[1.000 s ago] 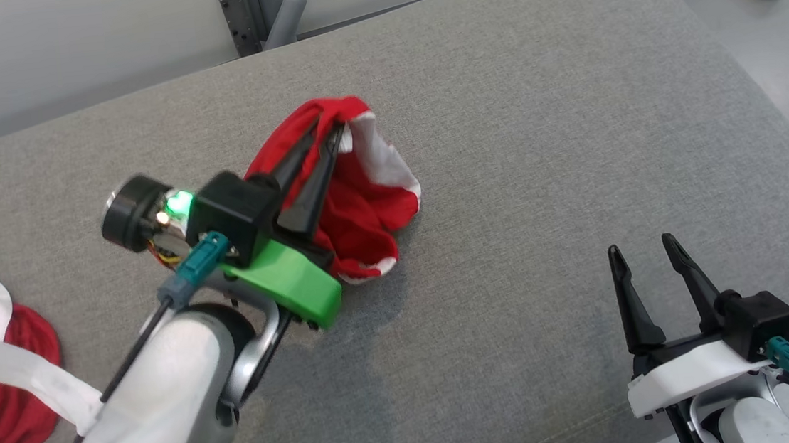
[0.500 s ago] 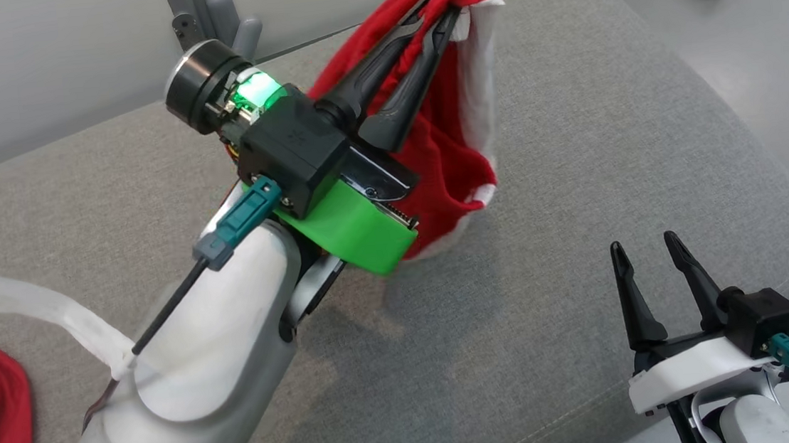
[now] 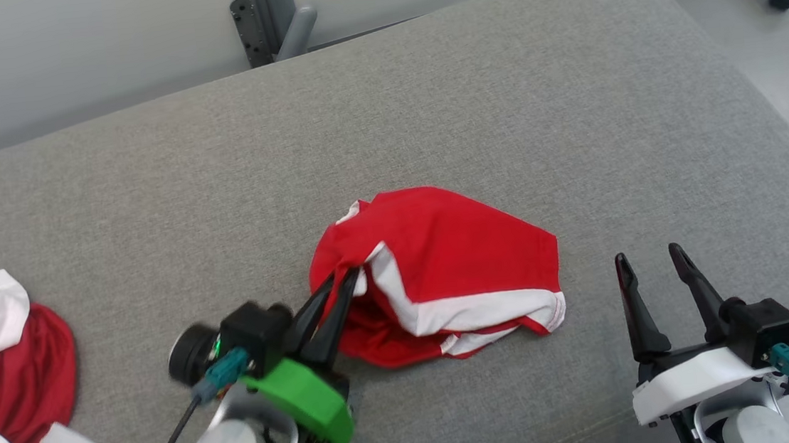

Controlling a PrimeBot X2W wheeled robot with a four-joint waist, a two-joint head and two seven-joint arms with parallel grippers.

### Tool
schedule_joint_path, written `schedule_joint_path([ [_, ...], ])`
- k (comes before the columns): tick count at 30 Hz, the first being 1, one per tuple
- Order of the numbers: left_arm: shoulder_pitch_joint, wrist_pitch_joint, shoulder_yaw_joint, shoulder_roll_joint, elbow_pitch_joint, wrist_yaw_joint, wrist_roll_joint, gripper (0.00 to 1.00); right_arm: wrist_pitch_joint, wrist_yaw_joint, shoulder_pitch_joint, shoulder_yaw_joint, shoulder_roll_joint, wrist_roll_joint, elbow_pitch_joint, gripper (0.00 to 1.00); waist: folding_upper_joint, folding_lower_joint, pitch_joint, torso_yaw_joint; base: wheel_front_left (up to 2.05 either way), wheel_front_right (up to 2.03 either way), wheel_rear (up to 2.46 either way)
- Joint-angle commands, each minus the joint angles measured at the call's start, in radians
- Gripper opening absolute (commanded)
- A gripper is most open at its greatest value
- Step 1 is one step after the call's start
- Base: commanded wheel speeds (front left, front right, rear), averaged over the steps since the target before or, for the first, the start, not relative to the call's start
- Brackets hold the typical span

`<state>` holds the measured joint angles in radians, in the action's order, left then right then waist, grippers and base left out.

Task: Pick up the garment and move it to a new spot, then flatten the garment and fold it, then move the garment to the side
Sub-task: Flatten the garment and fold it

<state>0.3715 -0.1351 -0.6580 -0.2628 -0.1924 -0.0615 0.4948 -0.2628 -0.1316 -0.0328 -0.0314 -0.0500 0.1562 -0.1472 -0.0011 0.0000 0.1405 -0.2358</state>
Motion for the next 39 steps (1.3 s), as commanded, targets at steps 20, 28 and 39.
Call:
schedule_joint_path([
  [20,-0.258,-0.048,0.039,-0.111,-0.130,0.025,0.101,1.00,-0.003,0.002,0.016,-0.001,-0.002,-0.058,-0.007,1.00,0.0011,0.0000,-0.006,0.196,0.00,0.00,0.00],
  [28,-0.380,-0.091,0.120,-0.157,-0.037,0.110,0.138,1.00,-0.003,0.002,0.033,0.063,-0.001,-0.087,0.048,1.00,0.0011,0.0000,-0.037,0.202,0.00,0.00,0.00],
  [39,-0.556,-0.126,0.244,-0.156,0.089,0.234,0.155,1.00,-0.003,0.002,0.074,0.122,-0.024,-0.099,0.091,1.00,0.0011,0.0000,-0.100,0.204,0.00,0.00,0.00],
])
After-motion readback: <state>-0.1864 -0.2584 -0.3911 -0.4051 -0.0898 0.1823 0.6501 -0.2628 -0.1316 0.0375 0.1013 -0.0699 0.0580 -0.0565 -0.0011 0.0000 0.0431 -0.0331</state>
